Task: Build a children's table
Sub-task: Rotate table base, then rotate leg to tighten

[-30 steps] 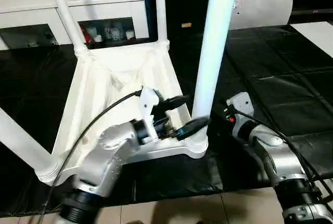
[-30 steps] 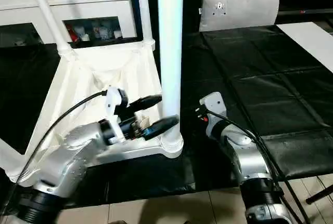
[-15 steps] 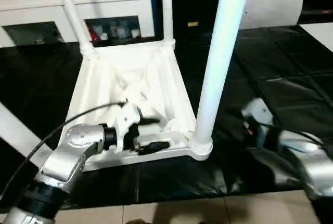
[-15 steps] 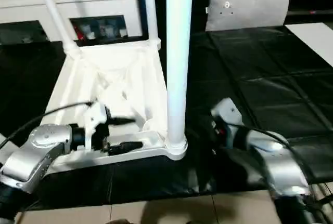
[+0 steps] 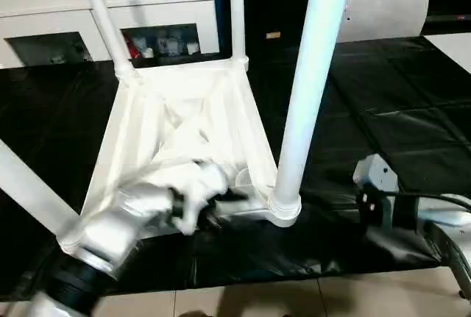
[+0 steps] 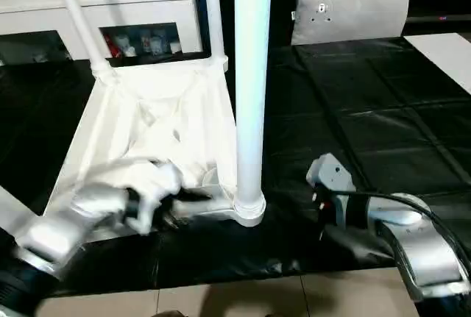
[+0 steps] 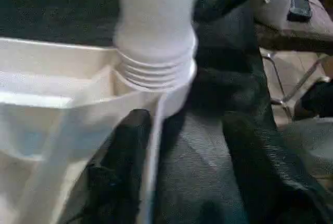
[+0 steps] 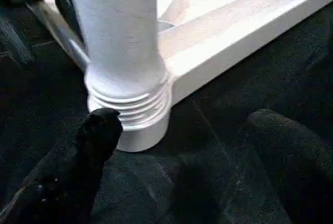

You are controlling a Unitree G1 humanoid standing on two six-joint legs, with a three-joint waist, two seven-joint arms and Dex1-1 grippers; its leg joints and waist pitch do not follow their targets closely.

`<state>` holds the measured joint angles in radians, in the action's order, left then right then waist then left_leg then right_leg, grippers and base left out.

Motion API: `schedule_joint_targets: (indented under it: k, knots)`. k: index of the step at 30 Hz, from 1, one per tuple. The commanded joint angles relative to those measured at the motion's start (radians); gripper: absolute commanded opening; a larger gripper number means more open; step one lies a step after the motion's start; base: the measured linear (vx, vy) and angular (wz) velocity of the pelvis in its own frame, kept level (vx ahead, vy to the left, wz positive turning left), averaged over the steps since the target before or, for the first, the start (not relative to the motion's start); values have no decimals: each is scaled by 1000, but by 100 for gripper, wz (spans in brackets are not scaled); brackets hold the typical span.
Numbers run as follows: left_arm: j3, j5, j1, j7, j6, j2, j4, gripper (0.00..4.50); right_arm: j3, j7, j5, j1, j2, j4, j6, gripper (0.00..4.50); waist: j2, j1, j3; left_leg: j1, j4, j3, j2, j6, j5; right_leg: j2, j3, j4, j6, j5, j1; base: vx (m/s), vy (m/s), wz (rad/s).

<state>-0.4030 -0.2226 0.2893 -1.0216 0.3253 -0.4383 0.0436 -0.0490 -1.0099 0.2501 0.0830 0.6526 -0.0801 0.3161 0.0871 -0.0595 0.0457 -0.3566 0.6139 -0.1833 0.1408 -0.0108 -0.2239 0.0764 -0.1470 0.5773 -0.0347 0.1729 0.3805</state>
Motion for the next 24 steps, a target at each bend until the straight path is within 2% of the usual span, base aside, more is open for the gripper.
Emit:
schedule_joint_targets:
  k: [1, 5, 6, 7, 9, 11, 12, 17, 18, 22, 23, 24]
  knots:
    - [-4, 48, 3, 50, 7, 9, 7, 226, -3, -1, 23, -7, 10, -38, 18, 450, -18, -1, -49, 3, -75, 51, 94, 81, -215, 101, 75, -102, -57, 473, -43, 0, 0, 0]
    - [-11, 77, 9, 106, 51, 27, 12, 193, -6, -6, 34, -30, 12, -72, 33, 450, -16, 0, -48, 3, -75, 54, 91, 74, -230, 99, 68, -110, -27, 513, -42, 0, 0, 0]
    - [-15, 86, 10, 115, 58, 26, 9, 183, -9, -11, 37, -36, 12, -81, 40, 450, -17, 1, -48, 4, -76, 54, 91, 74, -234, 98, 69, -111, -24, 514, -41, 0, 0, 0]
    - [-16, 95, 10, 130, 60, 28, 5, 173, -12, -16, 38, -42, 14, -91, 45, 450, -11, 0, -48, 5, -75, 55, 90, 74, -239, 99, 68, -112, -22, 516, -40, 0, 0, 0]
    - [-20, 112, 10, 146, 53, 31, -3, 158, -15, -21, 41, -50, 19, -105, 49, 450, -15, 0, -51, 3, -75, 56, 90, 76, -232, 99, 67, -111, -22, 498, -42, 0, 0, 0]
    - [-34, 148, 17, 156, 59, 24, -9, 154, -17, -20, 44, -53, 23, -108, 50, 450, -13, 0, -50, 0, -76, 57, 92, 83, -227, 99, 68, -109, -25, 481, -42, 0, 0, 0]
    - [-35, 150, 17, 157, 60, 24, -9, 131, -17, -20, 44, -53, 23, -109, 51, 450, -12, -1, -51, 1, -75, 57, 92, 83, -227, 100, 68, -109, -26, 482, -42, 0, 0, 0]
    - [-28, 155, 34, 157, 54, 24, 23, 104, -20, -17, 45, -50, 21, -114, 56, 450, -13, 0, -48, 2, -74, 56, 88, 78, -244, 100, 64, -115, -17, 522, -39, 0, 0, 0]
    - [-31, 158, 41, 145, 49, 18, 36, 84, -22, -15, 44, -48, 16, -114, 55, 450, -13, 0, -48, 3, -74, 57, 87, 76, -248, 99, 63, -117, -11, 529, -38, 0, 0, 0]
    - [-39, 167, 47, 128, 40, 10, 50, 60, -23, -16, 44, -45, 13, -113, 55, 450, -12, 5, -46, 3, -77, 61, 89, 67, -274, 100, 61, -119, 1, 548, -38, 0, 0, 0]
    - [-39, 167, 48, 122, 41, 9, 52, 39, -24, -16, 45, -42, 11, -111, 54, 450, -13, 6, -46, 5, -74, 58, 86, 65, -280, 100, 61, -122, 3, 559, -36, 0, 0, 0]
    - [-40, 166, 50, 117, 43, 7, 52, 39, -24, -16, 46, -38, 10, -109, 53, 450, -12, 6, -45, 5, -74, 59, 85, 64, -281, 101, 61, -122, 4, 565, -37, 0, 0, 0]
